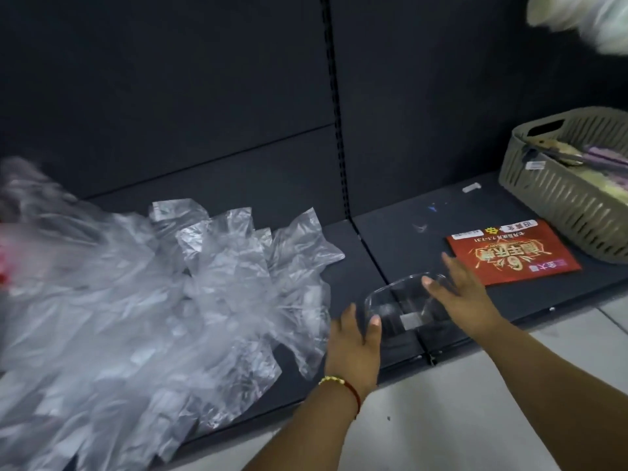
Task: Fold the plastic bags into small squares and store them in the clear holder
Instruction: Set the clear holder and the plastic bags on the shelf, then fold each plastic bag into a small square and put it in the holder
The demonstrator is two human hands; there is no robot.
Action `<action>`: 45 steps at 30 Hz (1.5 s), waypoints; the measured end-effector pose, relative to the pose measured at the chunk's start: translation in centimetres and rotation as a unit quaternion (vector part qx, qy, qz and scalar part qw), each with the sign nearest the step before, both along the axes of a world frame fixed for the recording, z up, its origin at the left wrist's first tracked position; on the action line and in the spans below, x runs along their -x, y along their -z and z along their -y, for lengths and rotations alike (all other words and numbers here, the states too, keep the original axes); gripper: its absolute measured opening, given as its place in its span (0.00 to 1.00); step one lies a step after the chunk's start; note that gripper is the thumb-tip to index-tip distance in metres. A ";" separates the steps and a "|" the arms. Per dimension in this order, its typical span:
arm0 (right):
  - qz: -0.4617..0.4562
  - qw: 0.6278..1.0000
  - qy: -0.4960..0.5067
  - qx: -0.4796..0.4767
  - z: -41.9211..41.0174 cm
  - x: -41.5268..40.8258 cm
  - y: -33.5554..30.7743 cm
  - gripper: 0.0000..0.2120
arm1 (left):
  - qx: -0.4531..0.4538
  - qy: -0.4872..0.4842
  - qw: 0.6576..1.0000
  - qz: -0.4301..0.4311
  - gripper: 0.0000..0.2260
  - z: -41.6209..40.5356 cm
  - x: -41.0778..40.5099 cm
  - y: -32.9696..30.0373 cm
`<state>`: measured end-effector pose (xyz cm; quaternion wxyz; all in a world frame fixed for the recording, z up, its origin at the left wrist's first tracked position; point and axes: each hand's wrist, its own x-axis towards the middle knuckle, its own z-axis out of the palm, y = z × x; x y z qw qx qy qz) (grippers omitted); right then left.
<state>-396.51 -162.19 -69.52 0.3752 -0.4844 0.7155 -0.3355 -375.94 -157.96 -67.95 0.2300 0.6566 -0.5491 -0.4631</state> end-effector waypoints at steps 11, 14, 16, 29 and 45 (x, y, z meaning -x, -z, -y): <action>-0.140 0.981 -0.008 0.137 -2.4 -6.9 -2.4 0.16 | 0.039 -0.170 0.949 0.261 0.26 8.6 -15.4 -6.7; -0.151 0.975 -0.044 0.158 -3.0 -8.8 -3.4 0.12 | -0.015 -0.172 0.964 0.200 0.29 10.1 -16.5 -8.1; -0.144 0.972 -0.069 0.172 -3.4 -9.8 -4.3 0.11 | 0.027 -0.191 0.971 0.145 0.28 10.0 -16.4 -9.6; -0.087 0.943 -0.142 0.287 -6.0 -14.5 -18.0 0.12 | 0.198 -0.153 0.926 -0.282 0.23 2.0 -14.9 -22.9; -0.128 0.927 -0.139 0.323 -16.4 -14.4 -25.5 0.16 | 0.098 -0.156 0.821 -0.540 0.26 -15.4 -12.6 -27.7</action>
